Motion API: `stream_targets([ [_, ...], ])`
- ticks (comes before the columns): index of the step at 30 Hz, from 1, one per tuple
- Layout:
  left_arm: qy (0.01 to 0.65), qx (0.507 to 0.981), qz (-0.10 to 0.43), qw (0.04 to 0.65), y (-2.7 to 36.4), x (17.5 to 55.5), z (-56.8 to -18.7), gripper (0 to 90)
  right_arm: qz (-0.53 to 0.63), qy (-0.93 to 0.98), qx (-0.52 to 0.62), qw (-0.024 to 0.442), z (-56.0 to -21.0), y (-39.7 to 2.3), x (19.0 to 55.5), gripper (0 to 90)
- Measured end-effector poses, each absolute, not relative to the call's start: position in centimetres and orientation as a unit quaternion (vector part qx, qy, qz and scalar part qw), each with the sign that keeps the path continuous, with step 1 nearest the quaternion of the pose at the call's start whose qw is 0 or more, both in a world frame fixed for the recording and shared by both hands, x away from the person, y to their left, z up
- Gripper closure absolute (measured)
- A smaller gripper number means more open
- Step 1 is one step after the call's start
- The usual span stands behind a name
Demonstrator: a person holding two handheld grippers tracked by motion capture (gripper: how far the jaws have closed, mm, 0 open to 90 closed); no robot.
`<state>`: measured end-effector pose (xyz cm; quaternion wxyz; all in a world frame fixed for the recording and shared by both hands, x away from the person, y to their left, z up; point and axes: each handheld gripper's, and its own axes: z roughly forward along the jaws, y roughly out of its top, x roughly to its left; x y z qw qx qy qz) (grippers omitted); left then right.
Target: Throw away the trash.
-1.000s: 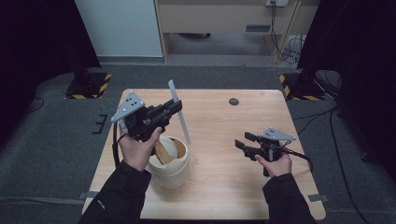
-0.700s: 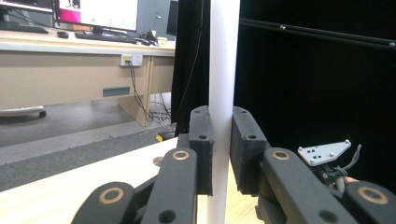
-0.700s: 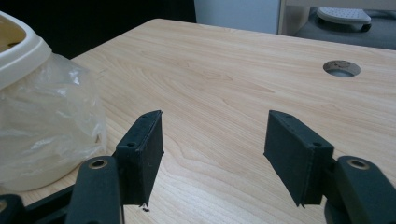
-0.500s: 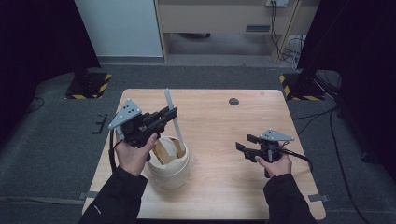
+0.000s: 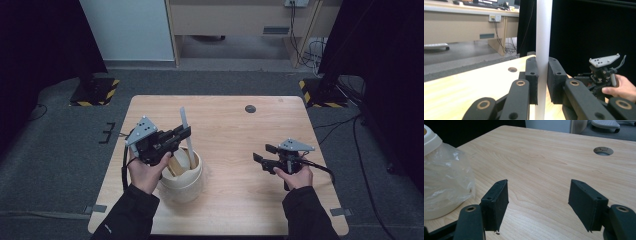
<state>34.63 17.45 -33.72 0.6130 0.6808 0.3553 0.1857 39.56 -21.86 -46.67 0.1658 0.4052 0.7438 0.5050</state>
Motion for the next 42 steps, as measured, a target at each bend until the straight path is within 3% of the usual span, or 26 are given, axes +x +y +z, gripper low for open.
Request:
stream_targets([
  [11,0.362,0.695,0.171,0.598,17.2,34.7,-35.5,77.1,0.505,0.742,0.407,0.168,-46.6,-21.9,39.6,31.8],
  [20,0.375,0.657,0.184,0.628,19.1,33.4,-35.2,56.5,0.504,0.741,0.41,0.17,-46.7,-22.2,39.7,29.9],
  [27,0.408,0.609,0.242,0.636,24.4,31.7,-35.6,34.9,0.484,0.743,0.426,0.182,-47.4,-22.6,39.8,19.8],
  [36,0.488,0.593,0.273,0.58,30.1,31.9,-40.0,23.2,0.448,0.751,0.446,0.188,-48.6,-23.4,40.2,13.6],
  [42,0.546,0.643,0.249,0.476,31.7,33.6,-45.9,20.1,0.411,0.764,0.461,0.189,-49.7,-24.1,40.4,10.8],
])
